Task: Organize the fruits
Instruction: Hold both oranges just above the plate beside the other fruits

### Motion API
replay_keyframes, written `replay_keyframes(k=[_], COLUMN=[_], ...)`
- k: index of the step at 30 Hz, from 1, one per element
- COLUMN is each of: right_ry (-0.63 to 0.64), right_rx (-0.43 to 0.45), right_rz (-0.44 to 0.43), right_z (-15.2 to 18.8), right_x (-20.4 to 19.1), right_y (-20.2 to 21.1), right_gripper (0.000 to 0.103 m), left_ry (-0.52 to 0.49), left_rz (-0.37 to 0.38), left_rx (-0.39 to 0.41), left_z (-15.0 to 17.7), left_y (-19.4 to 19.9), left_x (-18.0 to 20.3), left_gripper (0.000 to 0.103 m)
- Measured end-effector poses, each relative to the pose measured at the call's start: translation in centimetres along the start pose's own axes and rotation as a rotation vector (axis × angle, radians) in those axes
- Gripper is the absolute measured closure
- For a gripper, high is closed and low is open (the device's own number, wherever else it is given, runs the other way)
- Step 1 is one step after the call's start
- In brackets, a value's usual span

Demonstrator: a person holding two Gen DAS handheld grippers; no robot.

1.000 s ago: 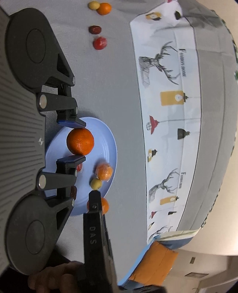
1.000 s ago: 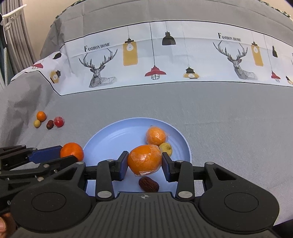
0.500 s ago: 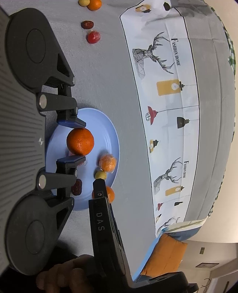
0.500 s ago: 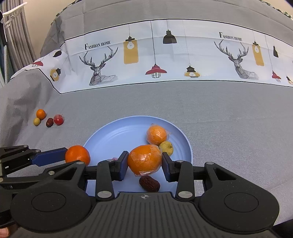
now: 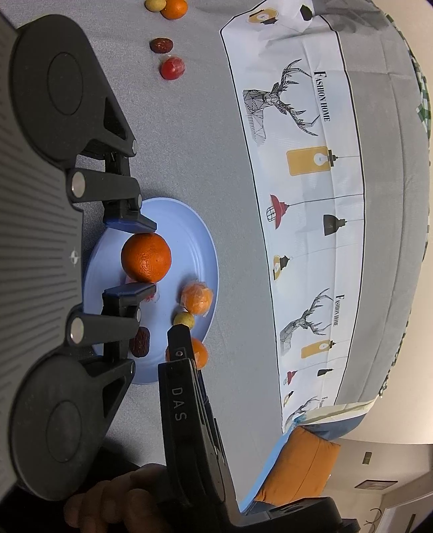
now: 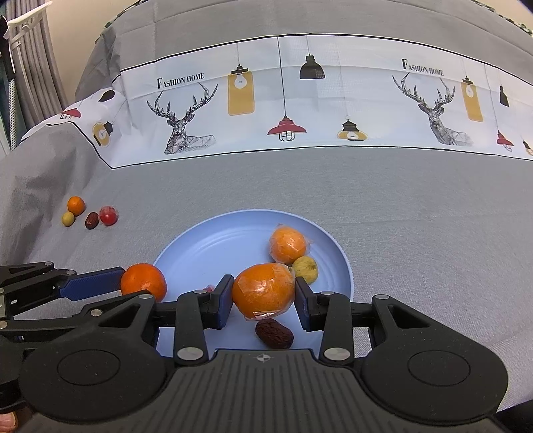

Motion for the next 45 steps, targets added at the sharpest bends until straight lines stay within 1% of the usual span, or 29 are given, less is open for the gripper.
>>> replay_keyframes(k=[45], right_ry=[0.012], right_rx=[0.0], right_rz=[-0.005], right_z=[0.14], right_x=[-0.27], right_y=[-0.07], right_gripper=[0.063], left_ry=[0.001], left_rz=[0.0], left_rx=[0.0], left_z=[0.0], left_y=[0.01], left_x=[0.0], left_gripper=[0.068])
Point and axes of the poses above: each gripper's, at about its wrist camera, not at the fingertips, and y roughly against the way its jaws point, x to its right, z to its underside, the point moved 3 cm from there along -y, roughly the way its jaws point, and after that the axes turned 1 degree about z, right-handed, at the moved point
